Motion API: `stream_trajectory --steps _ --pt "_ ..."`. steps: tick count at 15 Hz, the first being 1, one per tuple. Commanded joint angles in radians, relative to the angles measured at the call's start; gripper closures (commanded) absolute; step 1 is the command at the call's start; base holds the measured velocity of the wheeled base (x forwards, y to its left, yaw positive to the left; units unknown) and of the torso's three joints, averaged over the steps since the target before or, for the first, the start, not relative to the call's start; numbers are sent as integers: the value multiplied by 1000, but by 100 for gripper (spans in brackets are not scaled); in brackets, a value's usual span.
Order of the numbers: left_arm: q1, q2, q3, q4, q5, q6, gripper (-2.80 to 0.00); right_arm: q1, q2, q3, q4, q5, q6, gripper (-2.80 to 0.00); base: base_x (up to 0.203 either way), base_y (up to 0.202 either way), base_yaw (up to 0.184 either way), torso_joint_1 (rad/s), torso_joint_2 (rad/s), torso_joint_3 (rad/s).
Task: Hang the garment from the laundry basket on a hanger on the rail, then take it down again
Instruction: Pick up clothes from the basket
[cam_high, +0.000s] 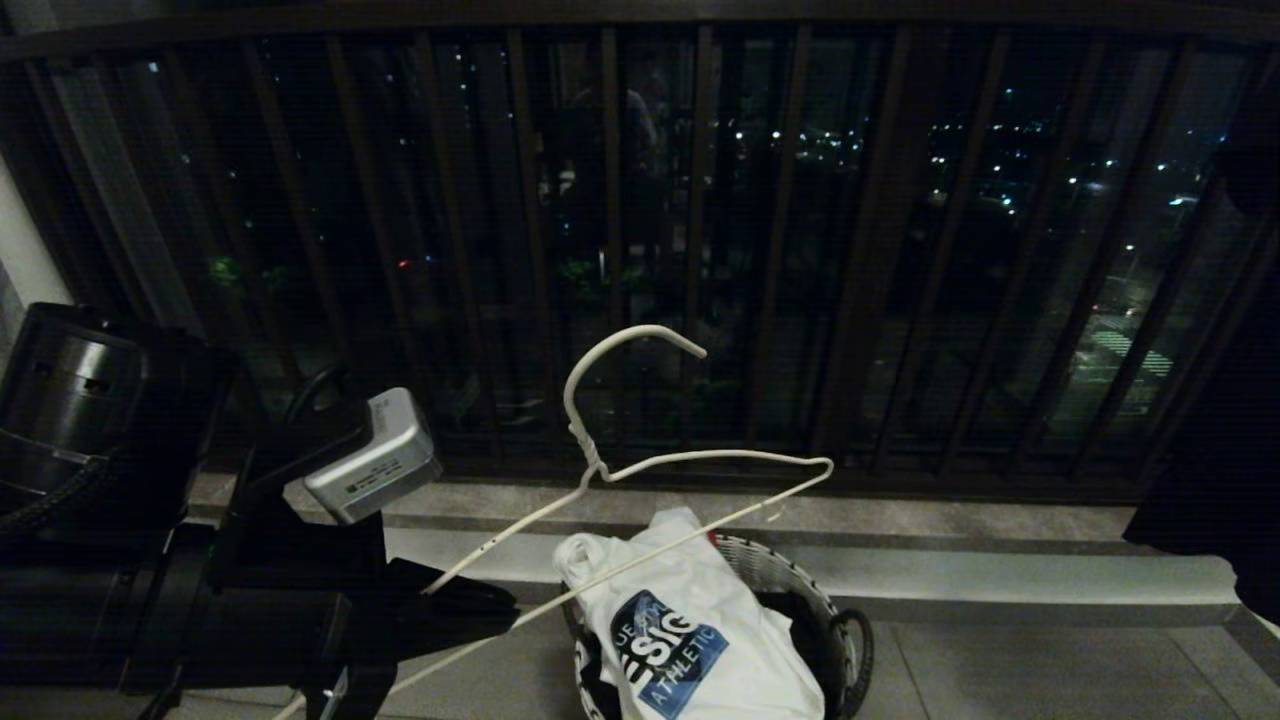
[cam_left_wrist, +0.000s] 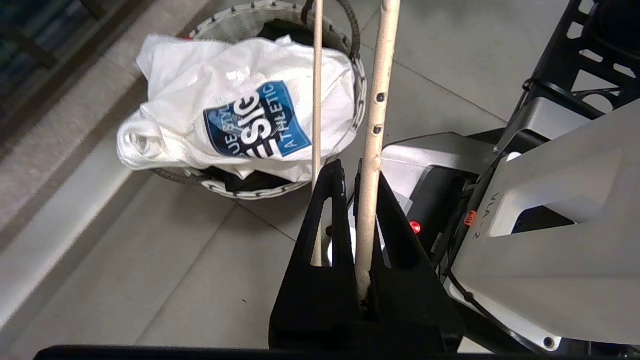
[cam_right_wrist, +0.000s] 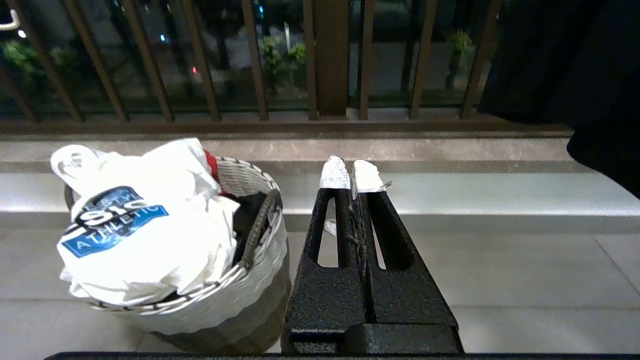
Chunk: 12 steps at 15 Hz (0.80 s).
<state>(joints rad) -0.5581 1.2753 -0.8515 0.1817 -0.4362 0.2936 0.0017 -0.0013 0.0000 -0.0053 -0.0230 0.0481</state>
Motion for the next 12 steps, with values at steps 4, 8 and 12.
stream_trajectory --steps 4,8,12 --pt "0 2 -4 1 -1 1 0 0 1 0 -1 0 -1 0 0 0 0 5 1 -182" --pt "0 0 -5 1 1 -1 0 1 1 0 -1 0 1 0 0 0 0 3 2 -201" --pt "0 -1 -6 2 1 -1 0 0 1 0 -1 0 -1 0 0 0 0 1 2 -199"
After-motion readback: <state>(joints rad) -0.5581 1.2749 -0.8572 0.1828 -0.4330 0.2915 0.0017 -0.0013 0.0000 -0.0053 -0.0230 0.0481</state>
